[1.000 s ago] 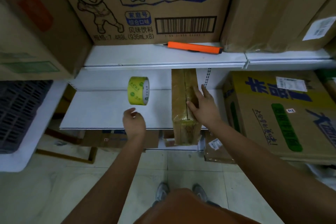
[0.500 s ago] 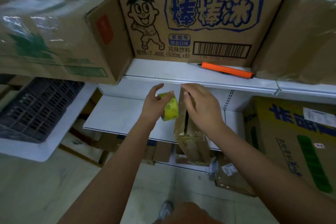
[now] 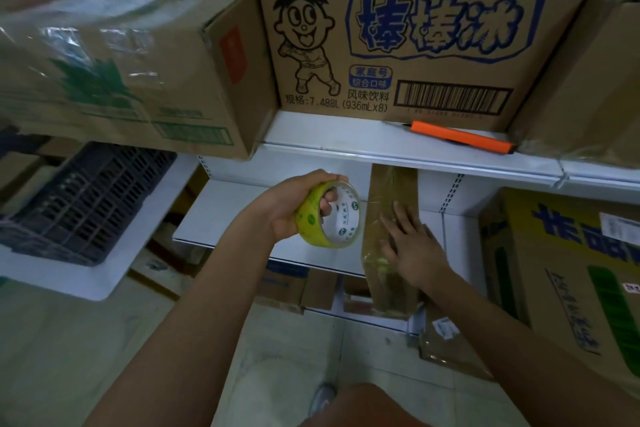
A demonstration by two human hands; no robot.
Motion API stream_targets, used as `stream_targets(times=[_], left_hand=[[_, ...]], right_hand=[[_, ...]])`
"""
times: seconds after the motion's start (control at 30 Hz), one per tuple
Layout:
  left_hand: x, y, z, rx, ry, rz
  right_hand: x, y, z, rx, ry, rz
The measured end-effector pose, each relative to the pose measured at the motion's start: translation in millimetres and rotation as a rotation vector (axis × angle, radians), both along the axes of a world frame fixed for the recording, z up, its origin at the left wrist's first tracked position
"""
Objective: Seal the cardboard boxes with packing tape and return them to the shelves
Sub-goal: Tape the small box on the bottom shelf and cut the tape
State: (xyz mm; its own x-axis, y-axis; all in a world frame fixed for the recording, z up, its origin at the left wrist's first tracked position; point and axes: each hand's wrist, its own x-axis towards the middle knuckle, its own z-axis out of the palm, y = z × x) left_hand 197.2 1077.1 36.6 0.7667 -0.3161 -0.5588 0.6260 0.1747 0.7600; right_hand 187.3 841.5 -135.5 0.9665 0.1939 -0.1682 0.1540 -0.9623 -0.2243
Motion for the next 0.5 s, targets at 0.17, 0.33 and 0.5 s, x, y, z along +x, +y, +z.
stream_targets(times=[0.17, 0.33, 0.5], left_hand=[[-1, -2, 26, -0.057, 0.119, 0.045], [-5, -9, 38, -0.131, 0.145, 0.102], [-8, 9, 54, -0.191, 0.136, 0.041]], right_hand=[[2, -4, 10, 0.03, 0.02, -0.134], [3, -2, 12, 0.056, 0.039, -0.137], [4, 1, 16, 0.046, 0.065, -0.141]])
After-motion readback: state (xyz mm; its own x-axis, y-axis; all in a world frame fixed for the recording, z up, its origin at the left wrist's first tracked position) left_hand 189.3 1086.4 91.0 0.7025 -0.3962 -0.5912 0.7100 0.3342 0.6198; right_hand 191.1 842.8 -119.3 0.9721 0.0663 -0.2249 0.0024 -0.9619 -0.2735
